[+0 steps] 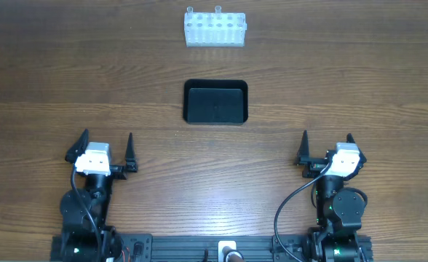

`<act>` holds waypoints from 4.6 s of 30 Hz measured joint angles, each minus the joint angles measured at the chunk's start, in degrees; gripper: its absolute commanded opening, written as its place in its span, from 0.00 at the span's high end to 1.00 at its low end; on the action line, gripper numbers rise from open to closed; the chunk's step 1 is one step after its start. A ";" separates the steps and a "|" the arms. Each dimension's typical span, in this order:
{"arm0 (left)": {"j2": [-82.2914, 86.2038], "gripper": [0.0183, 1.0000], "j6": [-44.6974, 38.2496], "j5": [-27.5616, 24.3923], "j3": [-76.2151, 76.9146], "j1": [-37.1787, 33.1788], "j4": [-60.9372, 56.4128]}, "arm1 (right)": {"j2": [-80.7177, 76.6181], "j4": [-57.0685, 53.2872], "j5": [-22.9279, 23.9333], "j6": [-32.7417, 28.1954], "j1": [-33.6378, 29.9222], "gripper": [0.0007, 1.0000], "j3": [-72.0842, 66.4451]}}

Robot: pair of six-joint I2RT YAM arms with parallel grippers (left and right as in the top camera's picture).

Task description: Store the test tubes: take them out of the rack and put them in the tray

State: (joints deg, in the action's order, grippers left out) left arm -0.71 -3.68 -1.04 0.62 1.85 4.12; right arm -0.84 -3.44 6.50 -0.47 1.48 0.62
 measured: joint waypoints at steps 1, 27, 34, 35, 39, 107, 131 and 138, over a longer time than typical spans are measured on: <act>0.00 0.00 0.00 0.00 0.00 0.00 0.00 | 0.00 0.00 0.00 0.00 0.00 0.01 0.00; -15.26 0.00 5.40 -1.25 2.29 0.00 -15.30 | 0.00 -0.02 -0.20 0.02 0.00 0.01 0.00; -39.95 0.00 7.74 -2.80 16.20 0.00 -23.26 | 0.00 -0.02 -0.22 0.00 0.00 0.01 0.00; -42.91 0.00 8.26 -3.04 18.51 0.00 -23.17 | 0.00 -0.02 -0.22 -0.02 0.00 0.01 0.00; -55.78 0.00 10.23 -3.50 30.18 0.66 -20.81 | 0.00 -0.02 -0.20 0.00 0.00 0.01 0.00; -132.93 0.45 13.81 10.99 111.03 17.31 11.28 | 0.00 -0.02 -0.20 -0.02 0.00 0.01 0.00; -133.02 0.67 13.79 10.97 111.06 17.86 10.21 | 0.00 -0.02 -0.22 0.00 0.00 0.01 0.00; -133.37 0.77 13.79 10.99 111.10 17.88 10.19 | 0.00 -0.02 -0.20 0.00 0.00 0.01 0.00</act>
State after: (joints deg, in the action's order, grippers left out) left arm -134.08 10.11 9.96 111.72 19.73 14.31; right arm -0.84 -3.46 6.31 -0.47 1.48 0.62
